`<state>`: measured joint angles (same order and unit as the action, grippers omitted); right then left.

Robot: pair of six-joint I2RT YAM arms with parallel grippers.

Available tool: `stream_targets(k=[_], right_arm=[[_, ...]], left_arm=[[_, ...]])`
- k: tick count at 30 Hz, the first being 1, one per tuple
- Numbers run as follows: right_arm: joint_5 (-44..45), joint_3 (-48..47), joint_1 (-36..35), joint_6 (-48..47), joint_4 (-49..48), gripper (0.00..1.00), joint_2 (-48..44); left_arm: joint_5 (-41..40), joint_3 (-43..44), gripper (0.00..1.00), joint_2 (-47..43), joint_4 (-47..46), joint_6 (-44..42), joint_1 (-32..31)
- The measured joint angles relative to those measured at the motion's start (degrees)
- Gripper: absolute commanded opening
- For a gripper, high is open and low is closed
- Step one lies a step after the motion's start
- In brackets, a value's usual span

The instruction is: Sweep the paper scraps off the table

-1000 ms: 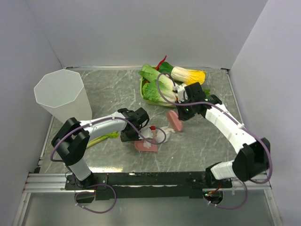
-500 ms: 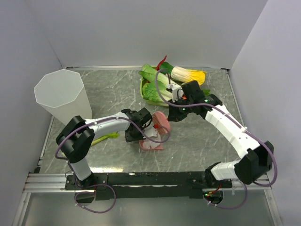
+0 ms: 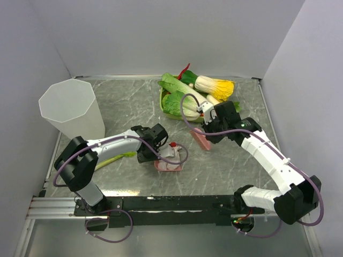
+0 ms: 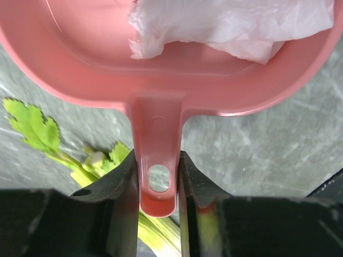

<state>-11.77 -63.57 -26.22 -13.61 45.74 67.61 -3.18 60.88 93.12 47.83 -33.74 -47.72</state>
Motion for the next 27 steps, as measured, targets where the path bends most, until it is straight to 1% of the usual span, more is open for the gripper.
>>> stream_targets(k=[5, 10, 15, 20, 27], right_arm=[[8.6, 3.3, 1.5, -1.7, 0.7, 0.00, -1.3], [11.2, 4.7, 3.0, -0.8, 1.0, 0.00, -2.9], [5.9, 4.7, 3.1, 1.5, 1.0, 0.00, -1.4], [-2.6, 4.1, 2.8, 5.1, 0.5, 0.00, 4.5], [-15.1, -1.3, -0.3, 9.9, -1.5, 0.00, 11.1]], left_arm=[[-0.8, -0.6, 0.01, -1.0, 2.4, -1.3, 1.1], [-1.2, -1.3, 0.01, -2.1, 3.9, -2.8, 1.8], [-1.2, -2.0, 0.01, -2.1, 4.1, -3.1, 1.8], [-0.9, -2.0, 0.01, -1.4, 3.6, -3.1, 1.8], [0.5, -0.7, 0.01, 1.6, 1.9, -2.6, 1.8]])
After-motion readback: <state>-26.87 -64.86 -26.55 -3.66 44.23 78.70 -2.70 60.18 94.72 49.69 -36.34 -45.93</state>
